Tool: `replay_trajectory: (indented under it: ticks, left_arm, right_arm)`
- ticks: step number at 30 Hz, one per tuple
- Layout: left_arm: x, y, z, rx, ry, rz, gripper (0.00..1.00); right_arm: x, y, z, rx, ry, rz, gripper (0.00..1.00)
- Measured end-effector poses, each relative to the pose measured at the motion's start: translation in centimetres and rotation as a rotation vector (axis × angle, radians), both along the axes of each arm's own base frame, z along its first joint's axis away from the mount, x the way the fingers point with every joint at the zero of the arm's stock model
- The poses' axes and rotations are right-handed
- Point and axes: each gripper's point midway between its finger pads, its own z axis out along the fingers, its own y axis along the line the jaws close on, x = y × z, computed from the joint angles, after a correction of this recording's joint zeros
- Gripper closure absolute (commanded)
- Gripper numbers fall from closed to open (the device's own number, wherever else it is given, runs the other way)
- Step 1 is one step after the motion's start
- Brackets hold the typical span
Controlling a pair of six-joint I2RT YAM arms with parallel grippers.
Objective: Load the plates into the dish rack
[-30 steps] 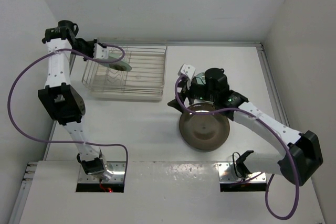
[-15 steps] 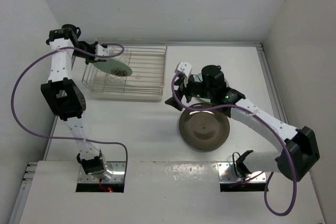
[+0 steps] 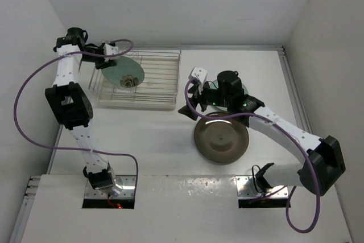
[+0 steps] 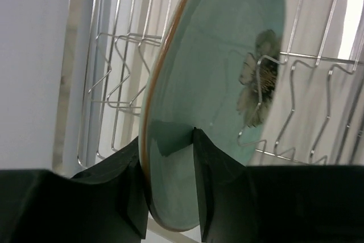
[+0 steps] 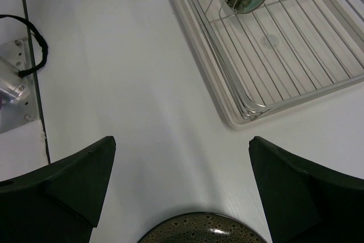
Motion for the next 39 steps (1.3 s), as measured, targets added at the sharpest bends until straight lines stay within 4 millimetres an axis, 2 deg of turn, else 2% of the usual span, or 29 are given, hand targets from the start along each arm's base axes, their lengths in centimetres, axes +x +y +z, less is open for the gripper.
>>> replay_trajectory:
  ticks: [2, 3, 5, 8, 10, 12, 13, 15, 17, 21, 22, 26, 28, 29, 31, 34, 35, 37, 39]
  left_arm:
    - [0.7, 0.2, 0.2, -0.007, -0.017, 0.023, 0.57]
    - [1.3, 0.4, 0.5, -0.009, -0.041, 0.030, 0.46]
    - [2.4, 0.6, 1.3, -0.013, -0.090, 0.043, 0.44]
    - [3.1, 0.7, 1.8, -0.032, -0.104, 0.068, 0.42]
    - [3.3, 0.7, 1.9, -0.042, -0.103, 0.081, 0.30]
    - [3.6, 0.8, 2.3, -0.053, -0.113, 0.096, 0.23]
    - [3.7, 0.8, 2.6, -0.059, -0.118, 0.102, 0.23]
    - [4.0, 0.9, 3.3, -0.081, -0.123, 0.127, 0.10]
    - [4.3, 1.0, 4.6, -0.109, -0.137, 0.162, 0.08]
    - [4.4, 1.2, 7.6, -0.192, -0.130, 0.282, 0.03]
    - [4.5, 1.4, 8.7, -0.211, -0.139, 0.321, 0.00]
    - [4.4, 2.9, 14.1, -0.261, -0.225, 0.477, 0.00]
    - [3.4, 3.7, 16.6, -0.271, -0.264, 0.543, 0.00]
    - [2.9, 4.0, 17.8, -0.272, -0.286, 0.564, 0.00]
    - [1.6, 4.5, 19.2, -0.268, -0.313, 0.596, 0.00]
    - [0.2, 4.8, 19.7, -0.263, -0.308, 0.635, 0.00]
    - [-0.1, 5.0, 19.4, -0.262, -0.295, 0.644, 0.00]
    - [-0.8, 5.1, 18.1, -0.258, -0.241, 0.661, 0.00]
    - [-1.8, 5.4, 15.7, -0.244, -0.161, 0.692, 0.00]
  right_arm:
    - [0.0, 0.0, -0.2, -0.003, 0.007, -0.001, 0.00]
    - [0.1, 0.1, -0.4, -0.003, 0.017, -0.003, 0.00]
    - [0.1, 0.1, -0.7, -0.003, 0.037, -0.012, 0.00]
    - [0.8, -0.1, -1.1, -0.008, 0.062, -0.065, 0.00]
    - [1.6, -0.6, -1.2, -0.011, 0.096, -0.123, 0.00]
    - [2.9, -1.5, -0.9, -0.001, 0.141, -0.196, 0.00]
    - [3.9, -2.2, -0.7, 0.005, 0.173, -0.239, 0.00]
    - [6.2, -4.0, -0.3, 0.028, 0.233, -0.347, 0.00]
    - [8.4, -6.6, -0.4, 0.048, 0.297, -0.478, 0.00]
    - [11.9, -13.8, -1.9, 0.078, 0.409, -0.787, 0.00]
    - [12.7, -16.1, -2.6, 0.084, 0.438, -0.878, 0.00]
    - [14.7, -23.8, -6.4, 0.109, 0.560, -1.162, 0.00]
    - [15.2, -26.8, -9.2, 0.112, 0.638, -1.266, 0.06]
    - [15.3, -28.2, -10.9, 0.108, 0.681, -1.313, 0.06]
    - [15.2, -30.0, -14.0, 0.084, 0.757, -1.377, 0.08]
    - [14.6, -31.2, -18.7, 0.026, 0.867, -1.420, 0.14]
    - [14.4, -31.2, -20.0, 0.005, 0.903, -1.423, 0.21]
    - [14.4, -31.3, -22.0, -0.014, 0.956, -1.412, 0.27]
    - [15.7, -31.2, -21.3, 0.026, 0.945, -1.389, 0.35]
